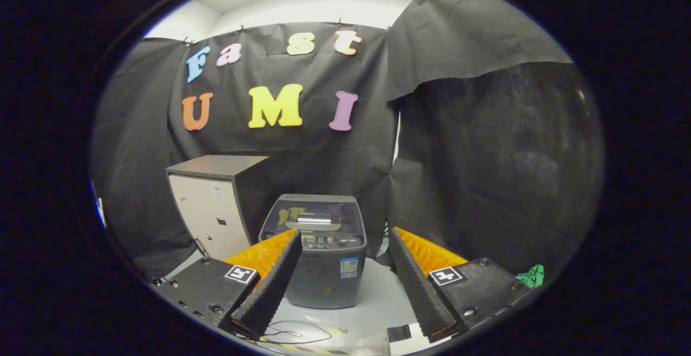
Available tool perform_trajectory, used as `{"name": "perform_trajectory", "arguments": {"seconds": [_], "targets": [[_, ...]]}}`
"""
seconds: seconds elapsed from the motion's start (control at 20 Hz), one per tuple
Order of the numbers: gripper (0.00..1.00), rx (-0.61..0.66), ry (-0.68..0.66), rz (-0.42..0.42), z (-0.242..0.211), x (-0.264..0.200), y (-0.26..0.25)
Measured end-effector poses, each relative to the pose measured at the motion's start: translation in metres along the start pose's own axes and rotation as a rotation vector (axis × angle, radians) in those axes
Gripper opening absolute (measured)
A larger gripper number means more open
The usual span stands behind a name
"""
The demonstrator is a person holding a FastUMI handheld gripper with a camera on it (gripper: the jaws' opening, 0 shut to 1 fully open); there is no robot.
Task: Put the clothes into the washing machine and then close the washing machine lid.
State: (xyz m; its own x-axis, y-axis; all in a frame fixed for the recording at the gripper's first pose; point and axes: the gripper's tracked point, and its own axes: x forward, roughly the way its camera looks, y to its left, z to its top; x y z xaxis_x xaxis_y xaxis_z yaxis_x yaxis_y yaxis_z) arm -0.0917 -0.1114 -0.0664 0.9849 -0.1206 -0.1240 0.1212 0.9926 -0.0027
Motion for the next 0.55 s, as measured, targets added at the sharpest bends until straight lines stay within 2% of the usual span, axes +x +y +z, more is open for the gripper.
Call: {"name": "perform_trajectory", "arguments": {"seconds": [0.55], "targets": [[1.0,-0.021,0.002,0.043,0.005,-0.004,0.019]]}}
